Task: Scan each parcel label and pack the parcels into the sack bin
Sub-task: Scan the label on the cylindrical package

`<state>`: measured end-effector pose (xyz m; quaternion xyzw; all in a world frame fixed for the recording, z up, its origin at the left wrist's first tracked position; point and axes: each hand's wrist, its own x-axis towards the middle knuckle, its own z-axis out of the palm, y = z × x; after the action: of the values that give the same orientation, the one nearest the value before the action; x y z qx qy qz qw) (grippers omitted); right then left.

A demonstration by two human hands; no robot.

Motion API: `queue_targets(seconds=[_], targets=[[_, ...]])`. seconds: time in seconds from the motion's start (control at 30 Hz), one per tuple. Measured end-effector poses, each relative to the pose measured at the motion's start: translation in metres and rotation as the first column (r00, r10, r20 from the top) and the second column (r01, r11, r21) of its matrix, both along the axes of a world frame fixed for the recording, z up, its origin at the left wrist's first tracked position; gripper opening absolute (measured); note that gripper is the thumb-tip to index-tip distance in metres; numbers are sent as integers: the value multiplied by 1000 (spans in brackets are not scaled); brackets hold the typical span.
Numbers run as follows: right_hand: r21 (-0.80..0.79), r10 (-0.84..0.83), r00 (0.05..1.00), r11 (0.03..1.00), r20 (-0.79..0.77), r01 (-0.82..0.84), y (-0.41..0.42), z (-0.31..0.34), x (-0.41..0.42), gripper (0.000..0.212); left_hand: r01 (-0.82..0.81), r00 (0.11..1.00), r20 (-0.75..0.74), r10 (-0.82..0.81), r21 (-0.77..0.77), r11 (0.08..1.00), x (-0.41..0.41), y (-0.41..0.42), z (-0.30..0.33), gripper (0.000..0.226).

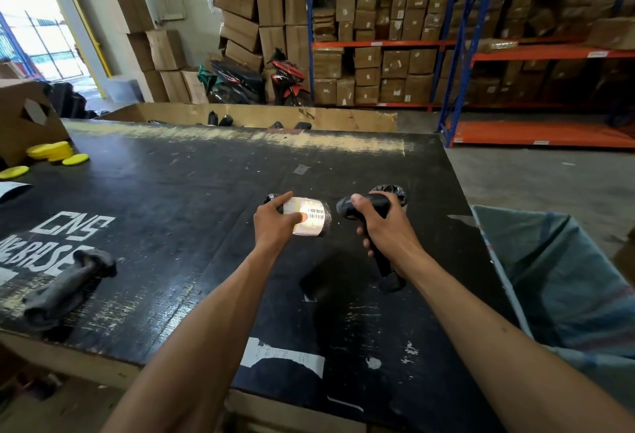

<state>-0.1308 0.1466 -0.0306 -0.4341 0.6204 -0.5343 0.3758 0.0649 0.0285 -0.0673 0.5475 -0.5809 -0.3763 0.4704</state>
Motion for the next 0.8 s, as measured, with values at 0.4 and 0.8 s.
queue_targets(seconds=[0.4, 0.8], targets=[[-19, 9, 999, 1000, -43, -9, 3, 2, 5, 56, 0, 1000, -5, 0, -7, 1000, -4, 6, 1, 64], [-22, -13, 1000, 1000, -23, 13, 3, 4, 5, 56, 0, 1000, -5, 0, -28, 1000, -5, 9, 6, 63]])
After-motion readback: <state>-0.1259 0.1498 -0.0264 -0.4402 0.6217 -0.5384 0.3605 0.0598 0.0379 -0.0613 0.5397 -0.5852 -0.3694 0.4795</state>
